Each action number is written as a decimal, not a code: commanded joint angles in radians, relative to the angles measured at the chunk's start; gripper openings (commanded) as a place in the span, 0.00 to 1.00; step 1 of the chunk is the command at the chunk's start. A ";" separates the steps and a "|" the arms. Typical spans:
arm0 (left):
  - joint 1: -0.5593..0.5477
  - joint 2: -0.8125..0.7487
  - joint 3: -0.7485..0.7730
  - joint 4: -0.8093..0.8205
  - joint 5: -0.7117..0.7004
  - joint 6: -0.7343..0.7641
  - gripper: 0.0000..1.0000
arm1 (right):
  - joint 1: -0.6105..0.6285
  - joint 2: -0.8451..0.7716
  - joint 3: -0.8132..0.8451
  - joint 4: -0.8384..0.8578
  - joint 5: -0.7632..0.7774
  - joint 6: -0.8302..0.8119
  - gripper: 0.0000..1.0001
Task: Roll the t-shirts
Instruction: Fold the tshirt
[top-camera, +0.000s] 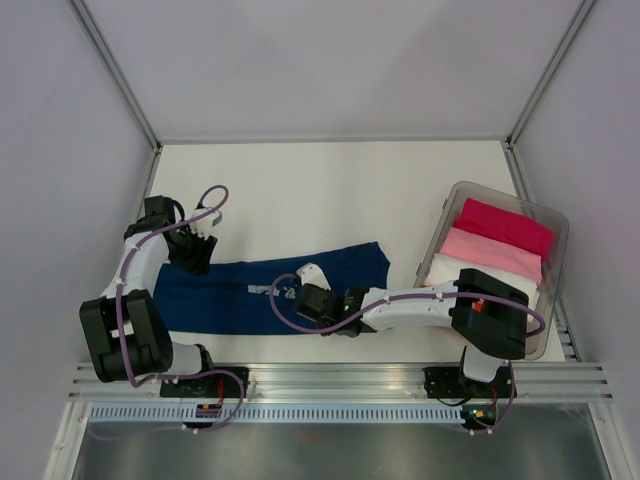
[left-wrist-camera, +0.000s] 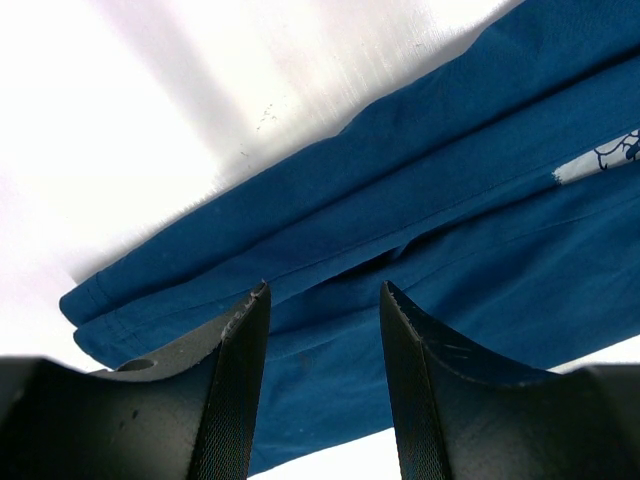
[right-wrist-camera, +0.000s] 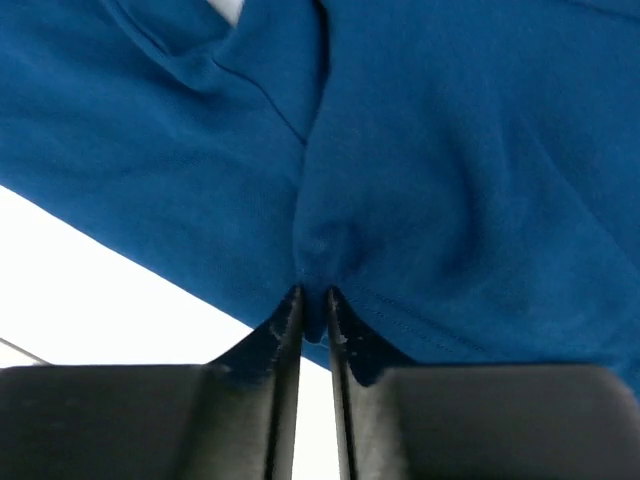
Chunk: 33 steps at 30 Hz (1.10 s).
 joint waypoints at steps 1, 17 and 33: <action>0.003 -0.011 0.002 0.021 -0.003 -0.017 0.54 | 0.007 0.000 0.005 0.055 0.009 0.025 0.19; 0.004 -0.013 0.006 0.021 -0.009 -0.013 0.54 | 0.010 -0.014 0.005 0.087 -0.045 0.025 0.12; 0.007 -0.019 0.008 0.021 -0.023 -0.013 0.53 | -0.017 -0.071 -0.021 0.109 -0.097 0.068 0.53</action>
